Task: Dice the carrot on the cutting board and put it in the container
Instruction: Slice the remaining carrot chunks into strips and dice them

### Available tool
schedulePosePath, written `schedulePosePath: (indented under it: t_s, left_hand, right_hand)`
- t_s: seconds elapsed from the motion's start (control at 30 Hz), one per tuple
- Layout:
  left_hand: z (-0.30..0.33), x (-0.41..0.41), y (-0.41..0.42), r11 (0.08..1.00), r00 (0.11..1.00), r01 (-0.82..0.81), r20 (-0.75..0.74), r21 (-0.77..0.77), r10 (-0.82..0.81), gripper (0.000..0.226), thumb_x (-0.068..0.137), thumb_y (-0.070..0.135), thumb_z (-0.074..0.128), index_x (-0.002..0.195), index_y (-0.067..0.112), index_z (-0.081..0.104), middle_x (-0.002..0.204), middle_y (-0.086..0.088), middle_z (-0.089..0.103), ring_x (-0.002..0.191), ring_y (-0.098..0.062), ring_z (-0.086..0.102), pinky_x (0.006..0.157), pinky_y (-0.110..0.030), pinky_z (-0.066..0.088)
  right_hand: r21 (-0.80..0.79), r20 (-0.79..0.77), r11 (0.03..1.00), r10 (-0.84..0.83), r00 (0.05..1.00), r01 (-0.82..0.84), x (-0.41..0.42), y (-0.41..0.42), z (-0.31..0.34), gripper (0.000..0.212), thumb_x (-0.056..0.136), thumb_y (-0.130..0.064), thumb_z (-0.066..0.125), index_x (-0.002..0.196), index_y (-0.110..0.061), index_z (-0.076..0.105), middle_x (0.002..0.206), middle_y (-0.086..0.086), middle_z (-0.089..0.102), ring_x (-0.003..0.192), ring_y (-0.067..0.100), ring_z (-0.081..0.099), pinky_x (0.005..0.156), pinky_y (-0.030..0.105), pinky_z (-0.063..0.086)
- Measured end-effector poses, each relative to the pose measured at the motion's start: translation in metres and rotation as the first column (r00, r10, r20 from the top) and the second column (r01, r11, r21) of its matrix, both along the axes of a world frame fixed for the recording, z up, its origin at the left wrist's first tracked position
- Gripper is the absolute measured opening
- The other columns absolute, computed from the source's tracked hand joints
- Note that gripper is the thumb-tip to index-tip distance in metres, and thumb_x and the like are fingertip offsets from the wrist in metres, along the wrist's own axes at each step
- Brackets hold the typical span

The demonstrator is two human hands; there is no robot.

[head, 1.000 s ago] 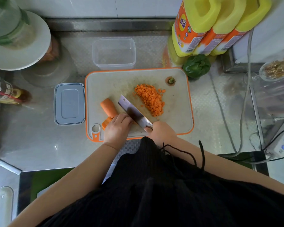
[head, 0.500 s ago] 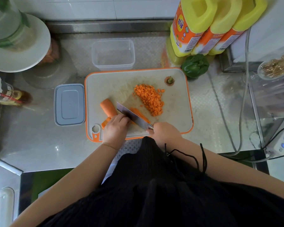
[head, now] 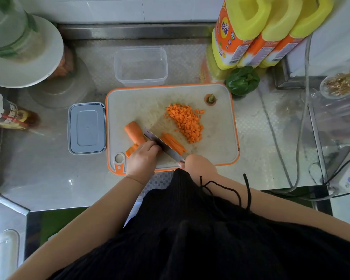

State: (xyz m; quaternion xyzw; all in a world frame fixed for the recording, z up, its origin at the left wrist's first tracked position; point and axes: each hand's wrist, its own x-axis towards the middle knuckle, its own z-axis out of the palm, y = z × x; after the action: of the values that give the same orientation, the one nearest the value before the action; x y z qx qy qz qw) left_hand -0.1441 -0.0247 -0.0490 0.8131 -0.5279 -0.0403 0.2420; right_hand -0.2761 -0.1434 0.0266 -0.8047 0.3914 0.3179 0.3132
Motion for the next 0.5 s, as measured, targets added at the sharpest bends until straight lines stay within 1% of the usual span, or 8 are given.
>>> schedulePosePath:
  t_s: [0.1, 0.23, 0.37, 0.43, 0.5]
  left_hand:
    - [-0.001, 0.001, 0.001, 1.0, 1.0, 0.017, -0.017, 0.005, -0.017, 0.022, 0.069, -0.01, 0.077, 0.084, 0.004, 0.072, 0.087, -0.009, 0.067, 0.072, -0.027, 0.062, 0.052, -0.032, 0.051]
    - [0.001, -0.001, -0.001, 0.999, 0.999, 0.045, -0.016, 0.014, -0.045, 0.021, 0.07, -0.009, 0.075, 0.085, 0.005, 0.07, 0.088, -0.009, 0.066, 0.073, -0.027, 0.062, 0.051, -0.035, 0.051]
    - [0.002, -0.003, -0.008, 0.996, 0.997, 0.082, -0.017, 0.027, -0.082, 0.022, 0.069, -0.01, 0.074, 0.083, 0.007, 0.069, 0.083, -0.007, 0.062, 0.07, -0.025, 0.059, 0.05, -0.032, 0.049]
    - [0.002, -0.003, -0.009, 0.996, 0.996, 0.083, -0.013, 0.04, -0.083, 0.024, 0.068, -0.01, 0.075, 0.084, 0.007, 0.069, 0.085, -0.007, 0.063, 0.071, -0.026, 0.061, 0.05, -0.035, 0.051]
    - [0.006, -0.003, -0.007, 0.997, 0.997, 0.075, -0.002, 0.035, -0.075, 0.023, 0.069, -0.008, 0.076, 0.086, 0.007, 0.07, 0.086, -0.007, 0.064, 0.071, -0.027, 0.062, 0.051, -0.035, 0.052]
  right_hand:
    - [-0.018, 0.025, 0.999, -0.047, 0.999, 0.048, -0.002, -0.002, -0.004, 0.034, 0.099, -0.04, 0.042, 0.085, -0.011, 0.053, 0.081, 0.005, 0.056, 0.08, 0.022, 0.057, 0.071, 0.031, 0.044]
    - [-0.026, 0.06, 0.999, -0.023, 0.998, 0.025, -0.008, -0.009, -0.005, 0.042, 0.1, -0.043, 0.04, 0.086, -0.007, 0.057, 0.077, 0.006, 0.053, 0.079, 0.023, 0.057, 0.067, 0.03, 0.04]
    - [-0.043, 0.078, 0.999, -0.01, 0.997, 0.014, -0.011, -0.009, -0.003, 0.041, 0.101, -0.042, 0.038, 0.081, -0.008, 0.05, 0.068, 0.004, 0.046, 0.074, 0.022, 0.05, 0.066, 0.03, 0.036]
    - [-0.033, 0.098, 0.999, -0.037, 0.994, 0.041, -0.011, -0.011, 0.001, 0.041, 0.1, -0.041, 0.039, 0.085, -0.007, 0.054, 0.069, 0.003, 0.046, 0.074, 0.022, 0.048, 0.065, 0.03, 0.034]
    - [-0.033, 0.11, 0.999, -0.038, 0.993, 0.042, -0.01, -0.011, 0.005, 0.042, 0.101, -0.04, 0.039, 0.092, -0.004, 0.059, 0.076, 0.005, 0.049, 0.076, 0.021, 0.048, 0.067, 0.03, 0.034]
